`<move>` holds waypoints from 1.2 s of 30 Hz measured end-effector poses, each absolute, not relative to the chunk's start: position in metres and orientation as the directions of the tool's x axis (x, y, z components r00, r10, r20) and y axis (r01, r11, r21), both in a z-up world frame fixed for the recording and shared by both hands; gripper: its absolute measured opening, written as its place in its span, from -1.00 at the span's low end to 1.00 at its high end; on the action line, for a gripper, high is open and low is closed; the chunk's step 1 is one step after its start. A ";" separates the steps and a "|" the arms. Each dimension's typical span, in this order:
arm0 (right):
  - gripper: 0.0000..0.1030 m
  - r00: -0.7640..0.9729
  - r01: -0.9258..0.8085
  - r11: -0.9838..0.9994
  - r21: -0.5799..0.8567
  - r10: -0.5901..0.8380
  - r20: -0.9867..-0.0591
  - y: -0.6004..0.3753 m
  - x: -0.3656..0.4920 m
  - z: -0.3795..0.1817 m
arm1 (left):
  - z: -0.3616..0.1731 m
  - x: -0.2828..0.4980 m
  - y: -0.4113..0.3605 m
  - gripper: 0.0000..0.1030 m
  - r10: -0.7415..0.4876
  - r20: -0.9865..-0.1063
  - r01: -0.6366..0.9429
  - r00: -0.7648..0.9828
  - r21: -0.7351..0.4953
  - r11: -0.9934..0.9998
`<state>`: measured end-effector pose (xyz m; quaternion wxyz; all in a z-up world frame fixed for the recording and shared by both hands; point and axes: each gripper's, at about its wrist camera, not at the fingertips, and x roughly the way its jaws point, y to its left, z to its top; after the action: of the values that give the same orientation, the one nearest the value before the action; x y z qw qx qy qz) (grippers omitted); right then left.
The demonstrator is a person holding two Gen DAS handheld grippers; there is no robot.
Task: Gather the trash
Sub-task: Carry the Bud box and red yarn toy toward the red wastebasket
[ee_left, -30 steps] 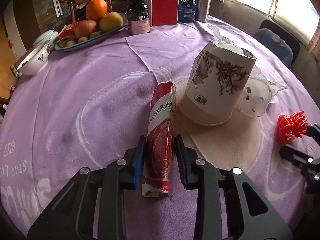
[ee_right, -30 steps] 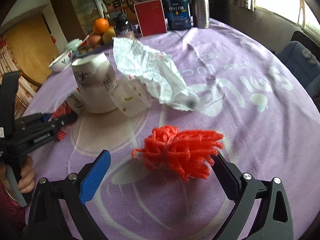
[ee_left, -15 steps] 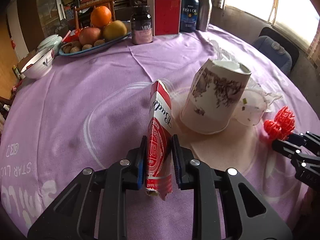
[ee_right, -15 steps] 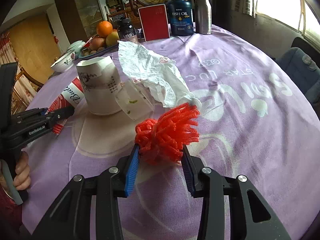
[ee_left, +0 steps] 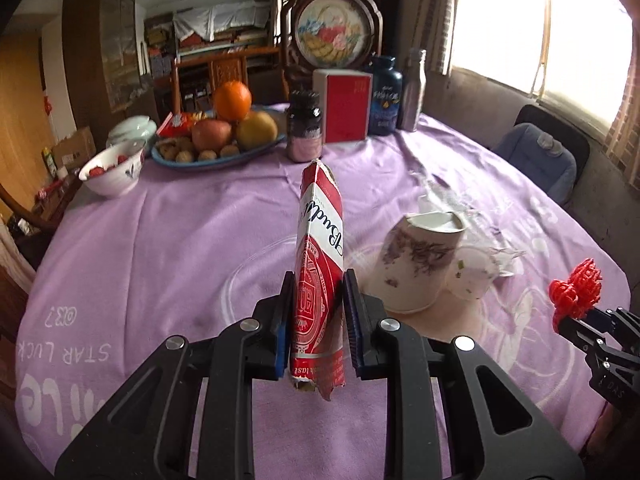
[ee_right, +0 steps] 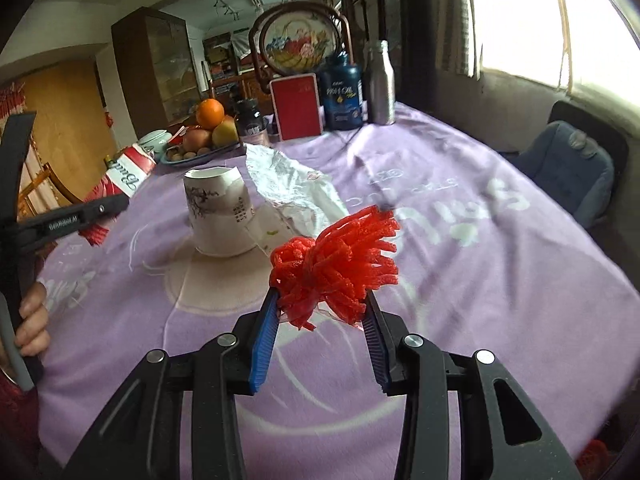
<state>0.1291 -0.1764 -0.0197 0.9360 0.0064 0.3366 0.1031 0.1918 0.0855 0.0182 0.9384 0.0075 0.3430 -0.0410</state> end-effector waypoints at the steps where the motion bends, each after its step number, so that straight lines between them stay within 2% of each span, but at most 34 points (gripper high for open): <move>1: -0.21 0.761 -0.180 0.981 0.077 0.188 -0.620 -0.181 0.121 -0.016 | 0.020 0.188 0.083 -0.52 -0.090 -0.641 0.097 0.762 -0.025 0.995; 5: -0.20 0.798 -0.121 0.991 0.058 0.132 -0.588 -0.207 0.092 -0.007 | 0.024 0.168 0.058 -0.52 -0.170 -0.634 0.167 0.754 -0.065 0.984; 15: -0.20 0.860 0.070 0.994 0.086 -0.016 -0.510 -0.300 0.027 0.009 | 0.027 0.134 -0.036 -0.52 -0.313 -0.628 0.359 0.712 -0.058 0.932; 21: -0.20 0.851 0.223 0.970 0.096 -0.146 -0.504 -0.366 -0.015 0.003 | 0.029 0.122 -0.092 -0.52 -0.395 -0.637 0.466 0.661 -0.064 0.883; 29: -0.19 0.770 0.417 0.904 0.092 -0.298 -0.565 -0.449 -0.070 -0.031 | 0.027 0.111 -0.159 -0.52 -0.462 -0.654 0.577 0.599 -0.048 0.815; 36: -0.17 0.686 0.495 0.865 0.088 -0.327 -0.650 -0.493 -0.096 -0.076 | 0.017 0.099 -0.217 -0.52 -0.507 -0.685 0.659 0.524 -0.051 0.750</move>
<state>-0.0955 -0.4930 -0.0756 0.9091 0.1289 0.3253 -0.2259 0.0987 -0.2173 0.0174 0.8661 0.1079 0.3534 -0.3367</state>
